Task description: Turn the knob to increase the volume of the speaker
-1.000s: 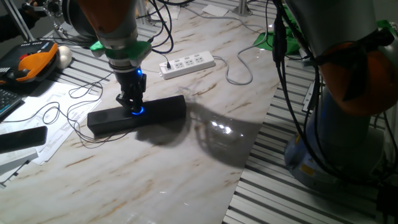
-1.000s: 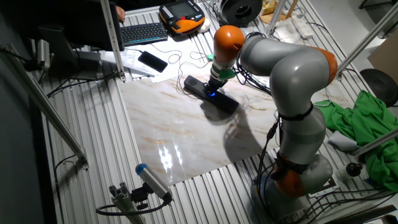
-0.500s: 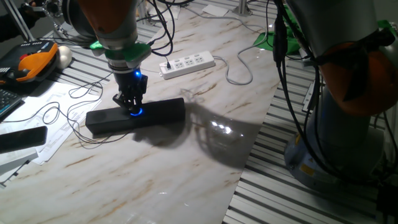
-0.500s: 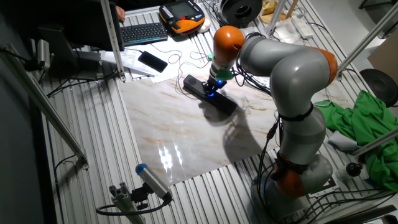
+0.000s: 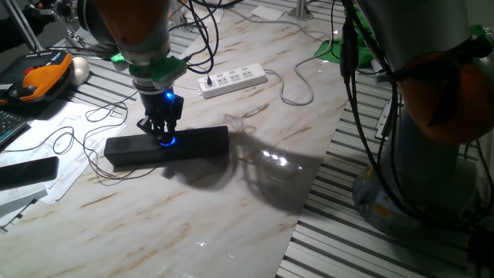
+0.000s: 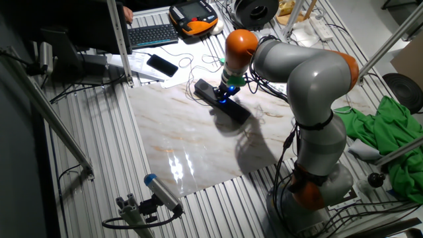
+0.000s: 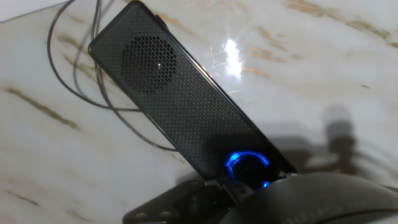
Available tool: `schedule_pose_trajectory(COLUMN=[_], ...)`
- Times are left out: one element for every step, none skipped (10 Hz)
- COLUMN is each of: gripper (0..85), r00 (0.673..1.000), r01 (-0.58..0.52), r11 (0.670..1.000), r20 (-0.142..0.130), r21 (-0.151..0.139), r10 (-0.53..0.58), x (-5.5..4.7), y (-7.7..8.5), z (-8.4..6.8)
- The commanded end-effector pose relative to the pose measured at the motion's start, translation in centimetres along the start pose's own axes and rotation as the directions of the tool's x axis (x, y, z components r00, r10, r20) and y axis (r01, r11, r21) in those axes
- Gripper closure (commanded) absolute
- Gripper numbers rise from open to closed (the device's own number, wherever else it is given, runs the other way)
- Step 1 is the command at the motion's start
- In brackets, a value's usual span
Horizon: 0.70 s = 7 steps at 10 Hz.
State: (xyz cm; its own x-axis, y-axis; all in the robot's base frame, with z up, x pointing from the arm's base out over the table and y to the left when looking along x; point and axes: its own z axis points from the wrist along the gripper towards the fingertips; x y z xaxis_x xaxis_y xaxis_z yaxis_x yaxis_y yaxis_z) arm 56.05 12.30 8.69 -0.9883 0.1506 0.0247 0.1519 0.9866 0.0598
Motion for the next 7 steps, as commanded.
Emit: schedule_pose_trajectory(gripper=[68.0, 68.0, 68.0, 68.0, 68.0, 68.0, 68.0], r00=[1.000, 1.000, 1.000, 1.000, 1.000, 1.000, 1.000], r01=[0.001, 0.001, 0.000, 0.000, -0.002, -0.008, -0.020], r11=[1.000, 1.000, 1.000, 1.000, 1.000, 1.000, 1.000], r20=[0.000, 0.000, 0.002, 0.002, 0.002, 0.003, 0.007], r21=[0.000, 0.000, 0.000, 0.000, 0.000, 0.000, 0.002], r10=[-0.001, -0.001, 0.000, 0.000, 0.002, 0.008, 0.020], x=[-0.01, -0.01, -0.01, -0.01, 0.01, 0.02, 0.06], y=[0.01, 0.03, 0.06, 0.07, 0.09, 0.18, 0.35], z=[0.07, 0.12, 0.14, 0.17, 0.24, 0.26, 0.29])
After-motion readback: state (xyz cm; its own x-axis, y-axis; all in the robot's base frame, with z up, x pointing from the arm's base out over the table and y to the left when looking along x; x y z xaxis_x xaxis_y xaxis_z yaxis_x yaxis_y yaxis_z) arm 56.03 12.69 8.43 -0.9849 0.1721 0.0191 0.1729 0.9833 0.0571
